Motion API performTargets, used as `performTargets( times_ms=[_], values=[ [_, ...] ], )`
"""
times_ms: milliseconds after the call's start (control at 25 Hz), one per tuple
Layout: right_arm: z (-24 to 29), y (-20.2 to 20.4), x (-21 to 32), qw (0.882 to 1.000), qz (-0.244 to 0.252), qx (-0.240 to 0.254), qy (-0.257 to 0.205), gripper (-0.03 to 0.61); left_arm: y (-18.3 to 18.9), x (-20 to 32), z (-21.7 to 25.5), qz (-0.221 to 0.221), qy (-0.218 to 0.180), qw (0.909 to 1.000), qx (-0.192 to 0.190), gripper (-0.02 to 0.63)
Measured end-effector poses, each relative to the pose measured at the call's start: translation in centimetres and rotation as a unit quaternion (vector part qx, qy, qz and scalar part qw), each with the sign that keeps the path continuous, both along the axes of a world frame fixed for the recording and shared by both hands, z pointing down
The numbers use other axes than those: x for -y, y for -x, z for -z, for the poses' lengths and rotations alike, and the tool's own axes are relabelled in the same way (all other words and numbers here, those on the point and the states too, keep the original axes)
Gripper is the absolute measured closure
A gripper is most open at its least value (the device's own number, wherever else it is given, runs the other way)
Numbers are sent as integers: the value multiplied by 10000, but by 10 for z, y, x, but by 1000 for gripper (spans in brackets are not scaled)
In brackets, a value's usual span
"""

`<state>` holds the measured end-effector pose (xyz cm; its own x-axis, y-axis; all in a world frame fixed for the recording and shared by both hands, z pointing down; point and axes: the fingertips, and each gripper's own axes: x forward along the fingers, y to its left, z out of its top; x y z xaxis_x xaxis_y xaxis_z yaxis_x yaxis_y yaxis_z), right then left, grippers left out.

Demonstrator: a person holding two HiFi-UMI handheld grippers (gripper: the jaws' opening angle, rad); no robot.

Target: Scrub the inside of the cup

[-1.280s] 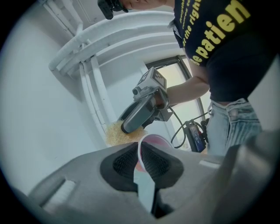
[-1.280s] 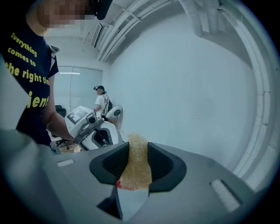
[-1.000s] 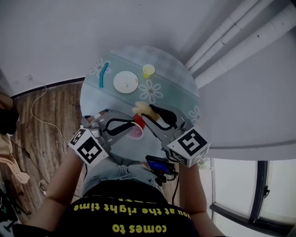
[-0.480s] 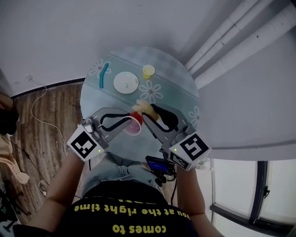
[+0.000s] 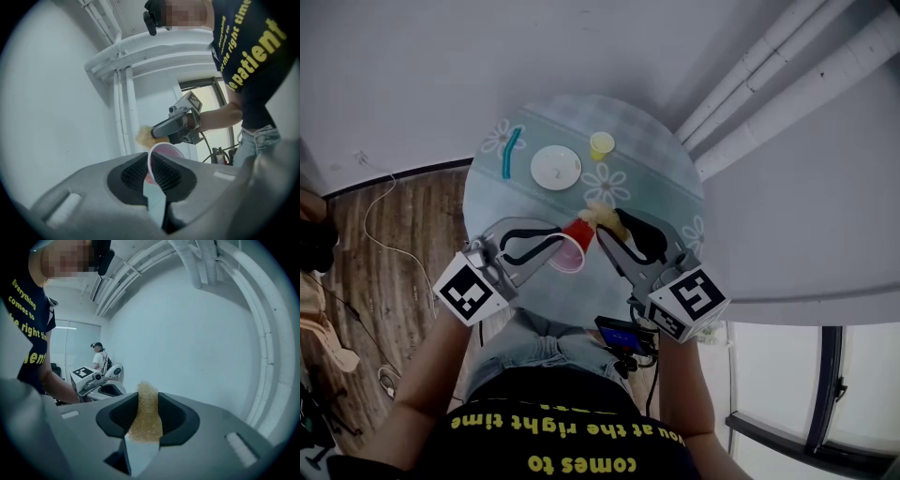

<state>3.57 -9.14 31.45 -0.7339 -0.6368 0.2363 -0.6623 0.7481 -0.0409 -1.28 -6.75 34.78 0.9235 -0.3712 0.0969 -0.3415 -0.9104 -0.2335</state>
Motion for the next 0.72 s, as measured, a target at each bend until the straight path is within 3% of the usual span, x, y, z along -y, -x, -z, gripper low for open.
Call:
performTargets(
  times_ms=[720],
  values=[
    [-5, -22, 6, 9997, -258, 7, 28, 442, 10, 11, -1, 182, -154, 9995, 188, 586]
  ],
)
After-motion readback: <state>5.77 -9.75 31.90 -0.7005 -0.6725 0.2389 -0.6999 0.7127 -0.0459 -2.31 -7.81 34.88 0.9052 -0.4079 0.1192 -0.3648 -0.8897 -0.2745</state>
